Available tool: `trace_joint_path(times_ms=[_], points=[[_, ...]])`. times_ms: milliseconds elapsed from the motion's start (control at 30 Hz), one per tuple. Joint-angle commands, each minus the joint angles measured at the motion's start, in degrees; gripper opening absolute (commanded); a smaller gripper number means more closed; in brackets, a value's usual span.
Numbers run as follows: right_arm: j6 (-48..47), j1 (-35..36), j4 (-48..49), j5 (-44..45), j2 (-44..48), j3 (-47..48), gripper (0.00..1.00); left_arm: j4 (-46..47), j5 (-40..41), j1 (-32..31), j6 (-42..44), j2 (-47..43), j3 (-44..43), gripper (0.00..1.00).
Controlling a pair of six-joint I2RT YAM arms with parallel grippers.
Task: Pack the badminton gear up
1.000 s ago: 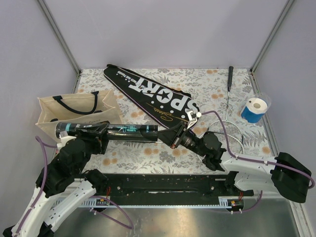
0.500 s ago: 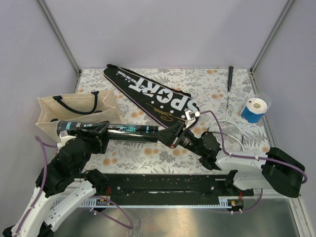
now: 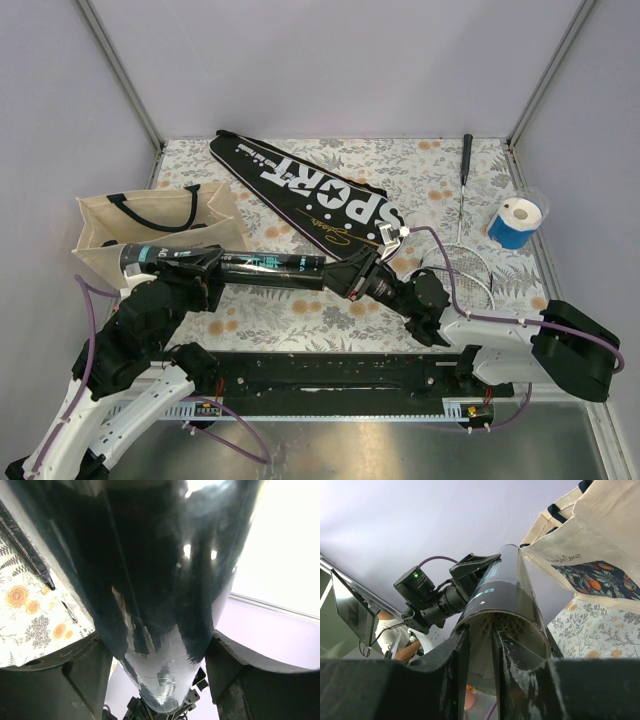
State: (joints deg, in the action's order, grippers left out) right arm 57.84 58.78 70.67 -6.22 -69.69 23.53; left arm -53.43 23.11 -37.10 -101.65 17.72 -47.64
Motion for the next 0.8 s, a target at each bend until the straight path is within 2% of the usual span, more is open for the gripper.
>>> trace_joint_path(times_ms=[0,233,467,633,767], points=[[1.7,0.4,-2.4,4.2,6.0,-2.0,0.34,5.0,-0.9,-0.3,0.2,-1.1,-1.1,0.18],[0.8,0.4,-23.8,11.0,22.2,-4.4,0.65,3.7,1.8,-0.4,-0.3,-1.5,-0.4,0.19],[-3.4,0.4,-39.8,19.8,35.3,-5.9,0.66,3.7,1.9,-0.4,-0.3,-1.9,-0.2,0.20],[-4.9,0.4,-51.1,31.6,40.3,-6.4,0.69,3.8,1.8,-0.4,0.1,-2.0,-0.6,0.20],[-12.2,0.3,-57.6,41.0,40.5,-5.4,0.70,3.7,2.0,-0.4,0.8,-1.7,-0.3,0.20]])
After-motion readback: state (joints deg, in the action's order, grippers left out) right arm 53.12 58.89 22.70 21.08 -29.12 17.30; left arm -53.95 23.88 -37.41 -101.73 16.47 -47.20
